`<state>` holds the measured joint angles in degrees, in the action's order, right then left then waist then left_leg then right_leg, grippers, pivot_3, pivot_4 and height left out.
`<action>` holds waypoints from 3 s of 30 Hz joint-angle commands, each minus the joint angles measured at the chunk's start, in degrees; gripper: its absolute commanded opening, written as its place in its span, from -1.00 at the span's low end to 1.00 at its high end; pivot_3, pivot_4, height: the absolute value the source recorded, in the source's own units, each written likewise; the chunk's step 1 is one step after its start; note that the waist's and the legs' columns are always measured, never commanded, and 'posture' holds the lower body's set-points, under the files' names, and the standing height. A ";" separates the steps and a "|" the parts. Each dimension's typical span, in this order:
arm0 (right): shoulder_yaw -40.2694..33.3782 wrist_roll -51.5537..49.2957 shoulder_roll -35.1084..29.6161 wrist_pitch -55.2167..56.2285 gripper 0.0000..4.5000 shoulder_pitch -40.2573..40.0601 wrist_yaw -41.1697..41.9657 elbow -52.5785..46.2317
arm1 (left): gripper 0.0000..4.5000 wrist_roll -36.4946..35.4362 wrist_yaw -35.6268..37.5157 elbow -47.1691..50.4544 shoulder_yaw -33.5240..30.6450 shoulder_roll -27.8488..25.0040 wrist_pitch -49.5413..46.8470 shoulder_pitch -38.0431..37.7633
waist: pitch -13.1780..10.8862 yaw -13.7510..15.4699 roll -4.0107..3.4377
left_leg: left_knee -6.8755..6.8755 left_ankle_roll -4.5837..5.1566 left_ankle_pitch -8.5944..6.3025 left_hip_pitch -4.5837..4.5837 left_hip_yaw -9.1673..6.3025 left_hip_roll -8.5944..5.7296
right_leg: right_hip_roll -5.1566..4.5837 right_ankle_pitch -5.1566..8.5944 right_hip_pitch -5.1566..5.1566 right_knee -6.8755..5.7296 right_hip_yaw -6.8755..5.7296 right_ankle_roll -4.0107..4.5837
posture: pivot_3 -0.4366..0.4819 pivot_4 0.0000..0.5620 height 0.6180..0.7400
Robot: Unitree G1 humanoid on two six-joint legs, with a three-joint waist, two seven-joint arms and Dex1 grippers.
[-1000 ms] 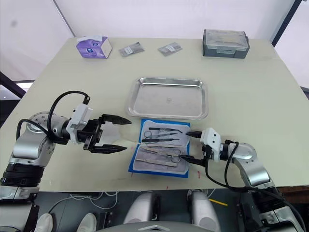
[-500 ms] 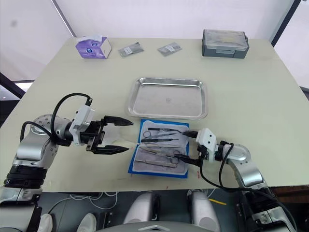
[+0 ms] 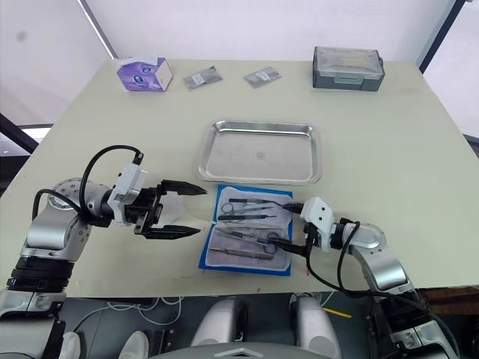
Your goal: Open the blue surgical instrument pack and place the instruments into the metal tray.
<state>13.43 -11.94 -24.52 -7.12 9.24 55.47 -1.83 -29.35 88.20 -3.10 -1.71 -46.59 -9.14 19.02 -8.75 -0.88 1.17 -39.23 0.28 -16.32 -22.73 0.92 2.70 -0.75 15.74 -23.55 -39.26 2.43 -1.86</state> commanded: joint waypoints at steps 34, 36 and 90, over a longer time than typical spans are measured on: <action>4.11 2.90 0.39 -3.19 1.00 -1.08 -2.06 2.47 | -0.02 13.41 4.30 -42.08 15.29 10.11 23.99 25.31 | 0.14 -0.30 0.19 | 0.00 0.00 0.00 0.10 0.00 0.03 | 0.12 0.01 0.02 -0.13 0.08 0.03 | -0.05 -0.47 0.86; 4.12 2.93 0.41 -3.13 1.00 -0.96 -2.15 2.66 | -0.02 12.50 4.30 -42.29 16.66 9.89 23.94 25.69 | 0.14 -0.30 0.19 | 0.00 0.00 0.00 0.10 0.00 0.03 | 0.12 0.01 0.02 -0.13 0.07 0.03 | -0.05 -0.47 0.86; 4.39 3.30 0.84 -2.16 1.00 -1.28 -2.98 2.97 | -0.02 20.30 2.00 -51.35 15.88 15.28 26.19 29.02 | 0.15 -0.24 0.19 | -0.01 0.00 0.00 0.09 -0.01 0.03 | 0.13 0.02 0.03 -0.13 0.07 0.03 | -0.05 -0.47 0.86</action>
<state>15.12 -11.09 -23.36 -7.35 9.98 52.83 -1.27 -10.28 89.75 -53.62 15.55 -31.54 16.44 47.20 -8.60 -1.12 1.36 -39.24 0.28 -16.32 -22.64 0.91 2.74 -0.63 15.76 -23.53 -39.39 2.50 -1.83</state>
